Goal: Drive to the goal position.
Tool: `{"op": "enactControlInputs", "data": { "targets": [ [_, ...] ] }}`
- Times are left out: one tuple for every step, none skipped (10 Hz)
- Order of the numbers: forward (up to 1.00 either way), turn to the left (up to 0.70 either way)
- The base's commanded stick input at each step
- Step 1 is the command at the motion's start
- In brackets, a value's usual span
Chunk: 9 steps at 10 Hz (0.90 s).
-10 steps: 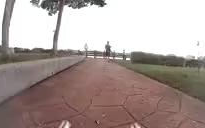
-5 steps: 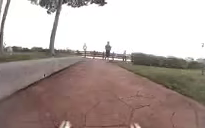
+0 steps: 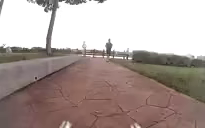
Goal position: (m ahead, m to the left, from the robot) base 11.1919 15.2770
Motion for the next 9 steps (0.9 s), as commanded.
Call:
{"op": "enactControlInputs", "data": {
  "targets": [
    [0.70,0.12],
    [0.70,0.31],
    [0.70,0.07],
    [0.70,0.19],
    [0.70,0.32],
    [0.70,0.20],
    [0.70,0.08],
    [0.70,0.32],
    [0.70,0.23]
  ]
}}
